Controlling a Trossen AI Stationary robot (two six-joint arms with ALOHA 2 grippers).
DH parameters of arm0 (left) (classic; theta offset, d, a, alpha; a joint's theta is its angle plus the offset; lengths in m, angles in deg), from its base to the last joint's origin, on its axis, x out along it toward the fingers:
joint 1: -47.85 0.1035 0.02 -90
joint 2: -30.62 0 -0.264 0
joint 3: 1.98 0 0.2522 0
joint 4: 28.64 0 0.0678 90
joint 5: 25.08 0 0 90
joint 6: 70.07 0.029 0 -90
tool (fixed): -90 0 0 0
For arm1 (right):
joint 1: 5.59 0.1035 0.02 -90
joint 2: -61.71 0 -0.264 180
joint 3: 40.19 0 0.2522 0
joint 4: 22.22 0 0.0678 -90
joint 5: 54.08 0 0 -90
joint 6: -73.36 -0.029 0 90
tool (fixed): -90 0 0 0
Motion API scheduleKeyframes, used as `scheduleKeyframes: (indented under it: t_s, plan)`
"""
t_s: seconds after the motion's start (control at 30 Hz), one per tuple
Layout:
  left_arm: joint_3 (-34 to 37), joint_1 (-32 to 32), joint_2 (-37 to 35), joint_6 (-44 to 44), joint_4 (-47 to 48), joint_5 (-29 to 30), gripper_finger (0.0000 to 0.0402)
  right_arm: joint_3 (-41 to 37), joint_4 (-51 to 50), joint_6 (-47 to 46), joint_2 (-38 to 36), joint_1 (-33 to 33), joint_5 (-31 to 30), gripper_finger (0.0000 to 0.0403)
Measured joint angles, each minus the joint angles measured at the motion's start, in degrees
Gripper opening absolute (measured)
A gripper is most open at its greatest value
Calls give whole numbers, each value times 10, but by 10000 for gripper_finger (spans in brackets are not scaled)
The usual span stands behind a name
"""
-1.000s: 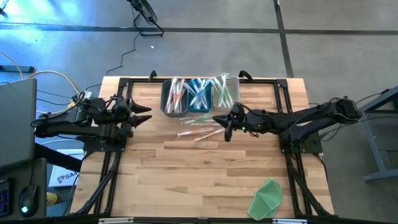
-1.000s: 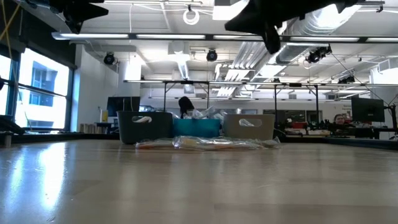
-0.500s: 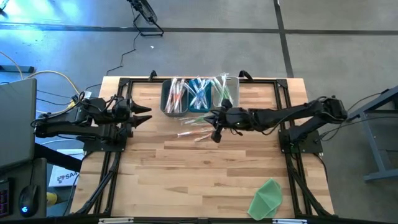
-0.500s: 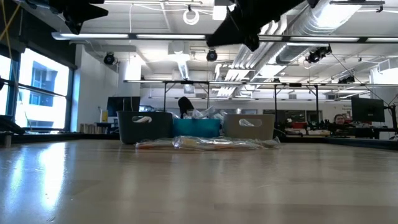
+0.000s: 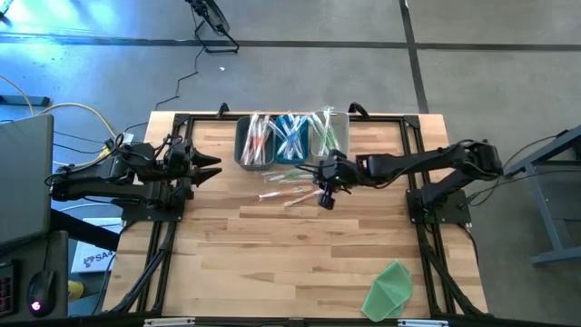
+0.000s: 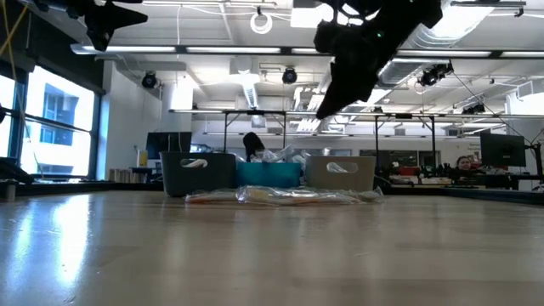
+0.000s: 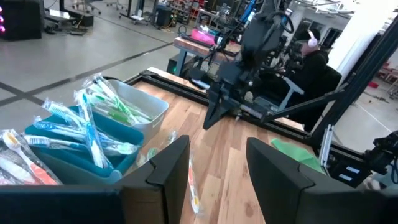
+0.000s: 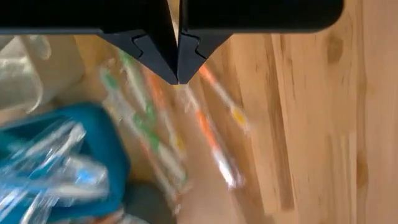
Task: Pick & Place Toothbrushes
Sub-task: Put the orange toothbrush into the dark blue bin
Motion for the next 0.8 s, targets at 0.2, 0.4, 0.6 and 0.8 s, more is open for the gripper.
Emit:
scheduleKeyframes:
  t_s: [0.2, 0.4, 0.6, 0.8]
  plan:
    - [0, 0, 0, 0, 0, 0, 157, 0, -11, 17, 36, 0, 19, 2]
    - [0, 0, 0, 0, -1, 0, 157, 0, -15, 30, 83, 5, 21, 29]
    - [0, 0, 0, 0, 0, 0, 157, 0, -16, 56, 129, 5, 17, 106]
    - [0, 0, 0, 0, 0, 0, 157, 0, -13, 91, 163, 4, -2, 153]
